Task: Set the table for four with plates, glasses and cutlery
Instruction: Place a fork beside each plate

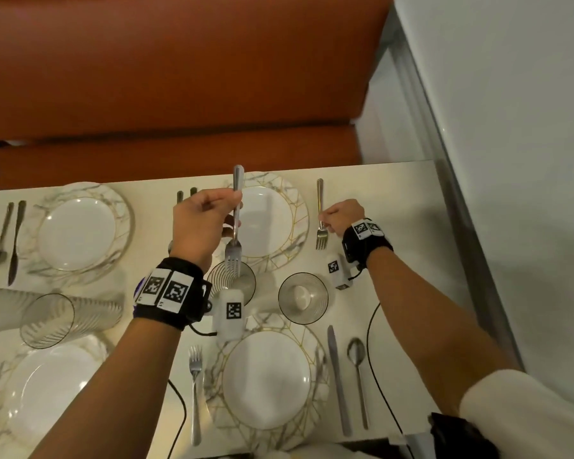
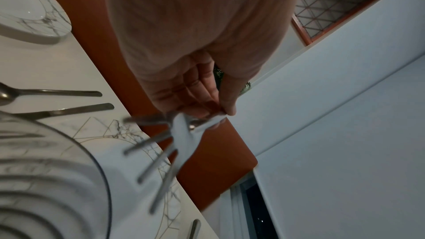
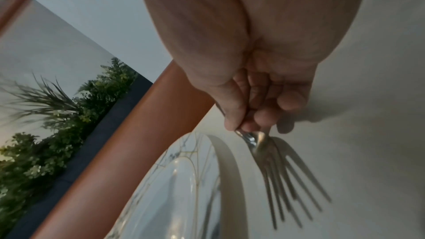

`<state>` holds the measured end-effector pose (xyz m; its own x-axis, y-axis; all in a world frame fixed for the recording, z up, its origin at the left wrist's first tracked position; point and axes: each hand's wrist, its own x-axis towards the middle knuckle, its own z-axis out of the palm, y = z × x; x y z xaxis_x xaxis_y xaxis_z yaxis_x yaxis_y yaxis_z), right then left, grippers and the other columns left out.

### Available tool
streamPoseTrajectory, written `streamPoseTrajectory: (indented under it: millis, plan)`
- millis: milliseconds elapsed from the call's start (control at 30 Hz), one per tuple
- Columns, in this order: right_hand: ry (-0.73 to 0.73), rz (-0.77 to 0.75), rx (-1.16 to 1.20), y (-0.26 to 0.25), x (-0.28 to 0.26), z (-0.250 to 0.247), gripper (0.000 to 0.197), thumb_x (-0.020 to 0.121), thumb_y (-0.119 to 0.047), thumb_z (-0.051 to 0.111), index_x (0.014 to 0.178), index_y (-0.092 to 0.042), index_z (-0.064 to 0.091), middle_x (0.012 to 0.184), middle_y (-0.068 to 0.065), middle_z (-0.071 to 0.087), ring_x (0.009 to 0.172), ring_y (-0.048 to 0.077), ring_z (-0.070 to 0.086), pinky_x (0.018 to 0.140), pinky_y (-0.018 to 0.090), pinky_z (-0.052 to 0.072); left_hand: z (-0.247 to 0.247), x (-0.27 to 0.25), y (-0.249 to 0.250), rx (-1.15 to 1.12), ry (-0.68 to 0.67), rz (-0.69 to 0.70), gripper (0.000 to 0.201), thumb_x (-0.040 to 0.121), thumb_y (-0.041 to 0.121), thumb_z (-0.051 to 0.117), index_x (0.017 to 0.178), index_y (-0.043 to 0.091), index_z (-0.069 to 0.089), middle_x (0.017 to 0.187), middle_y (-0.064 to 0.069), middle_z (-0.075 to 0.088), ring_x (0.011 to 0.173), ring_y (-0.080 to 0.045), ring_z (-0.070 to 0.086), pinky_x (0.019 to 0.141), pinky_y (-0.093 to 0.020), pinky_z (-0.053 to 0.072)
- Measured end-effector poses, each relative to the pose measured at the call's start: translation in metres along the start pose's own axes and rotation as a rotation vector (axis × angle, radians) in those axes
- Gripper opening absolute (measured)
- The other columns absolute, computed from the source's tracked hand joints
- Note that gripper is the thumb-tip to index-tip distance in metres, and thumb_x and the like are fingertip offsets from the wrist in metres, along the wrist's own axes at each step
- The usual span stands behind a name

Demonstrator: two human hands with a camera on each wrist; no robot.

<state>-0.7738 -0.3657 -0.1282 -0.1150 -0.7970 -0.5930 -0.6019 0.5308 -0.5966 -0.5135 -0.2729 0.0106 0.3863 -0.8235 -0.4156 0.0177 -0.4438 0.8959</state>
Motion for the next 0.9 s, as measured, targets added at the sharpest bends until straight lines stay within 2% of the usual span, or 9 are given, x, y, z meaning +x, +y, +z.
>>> streamPoseTrajectory:
  millis: [100,200,267,467,600,633,767,833,900]
  plan:
    - [0.018,0.014,-0.056,-0.001,0.006,0.006,0.017,0.081,-0.015,0.080,0.066,-0.022,0.075,0.078,0.001,0.077,0.075,0.019,0.073,0.065,0.026,0.060,0.001,0.002,0.003,0.000,0.006,0.003,0.019,0.093,0.020,0.077,0.108,0.008,0.076,0.089,-0.004,0.078,0.070,-0.017,0.067,0.063,-0.032,0.059]
    - [0.061,0.078,-0.105,-0.008,0.012,0.010,0.009,0.075,-0.022,0.084,0.075,-0.014,0.079,0.080,0.005,0.078,0.070,0.020,0.073,0.053,0.022,0.054,0.002,0.003,0.005,-0.009,0.005,-0.002,0.019,0.093,0.020,0.077,0.108,0.008,0.076,0.089,-0.005,0.078,0.071,-0.019,0.068,0.066,-0.036,0.060]
    - [0.108,0.085,-0.161,-0.011,0.017,0.012,0.017,0.072,-0.024,0.086,0.079,-0.009,0.080,0.078,0.006,0.077,0.065,0.020,0.070,0.048,0.020,0.049,0.003,0.003,0.006,-0.008,0.000,-0.008,0.020,0.093,0.020,0.078,0.108,0.008,0.076,0.091,-0.006,0.078,0.072,-0.020,0.068,0.068,-0.038,0.060]
    - [0.100,0.056,-0.229,-0.008,0.023,0.016,0.017,0.072,-0.020,0.087,0.083,-0.009,0.082,0.079,0.008,0.078,0.070,0.022,0.074,0.066,0.034,0.064,0.001,0.003,0.003,-0.024,0.007,-0.024,0.021,0.092,0.020,0.078,0.110,0.008,0.076,0.095,-0.008,0.079,0.074,-0.021,0.067,0.068,-0.038,0.060]
    - [0.121,0.067,-0.274,-0.013,0.018,0.012,0.021,0.073,-0.022,0.085,0.082,-0.004,0.079,0.079,0.006,0.076,0.070,0.021,0.070,0.054,0.024,0.055,-0.001,0.001,0.002,-0.037,0.006,-0.023,0.022,0.092,0.020,0.078,0.111,0.007,0.076,0.099,-0.013,0.078,0.074,-0.022,0.067,0.070,-0.040,0.060]
    - [0.140,0.058,-0.288,-0.015,0.016,0.008,0.020,0.074,-0.023,0.082,0.083,-0.005,0.079,0.081,0.007,0.076,0.073,0.023,0.071,0.056,0.023,0.055,-0.002,0.000,0.003,-0.039,0.006,-0.020,0.022,0.093,0.019,0.078,0.111,0.007,0.075,0.100,-0.014,0.078,0.075,-0.023,0.067,0.070,-0.040,0.060]
    - [0.152,-0.111,-0.284,-0.033,-0.009,-0.015,0.019,0.086,-0.020,0.067,0.093,-0.009,0.081,0.094,0.006,0.079,0.094,0.026,0.073,0.088,0.035,0.060,-0.009,-0.005,0.005,-0.062,-0.004,0.003,0.022,0.093,0.018,0.077,0.111,0.006,0.075,0.104,-0.018,0.077,0.077,-0.027,0.067,0.067,-0.039,0.059]
    - [0.149,-0.233,-0.216,-0.050,-0.036,-0.029,0.019,0.090,-0.018,0.063,0.093,-0.012,0.082,0.095,0.002,0.079,0.092,0.023,0.072,0.090,0.037,0.058,-0.014,-0.008,0.004,-0.069,-0.012,0.020,0.021,0.094,0.018,0.076,0.110,0.006,0.074,0.104,-0.020,0.076,0.077,-0.028,0.066,0.065,-0.038,0.059]
    - [0.149,-0.339,-0.111,-0.071,-0.066,-0.042,0.017,0.094,-0.019,0.062,0.094,-0.015,0.079,0.091,-0.002,0.078,0.084,0.015,0.072,0.081,0.028,0.057,-0.020,-0.013,0.002,-0.086,-0.019,0.035,0.020,0.093,0.019,0.076,0.109,0.006,0.074,0.105,-0.022,0.075,0.077,-0.028,0.065,0.063,-0.036,0.058]
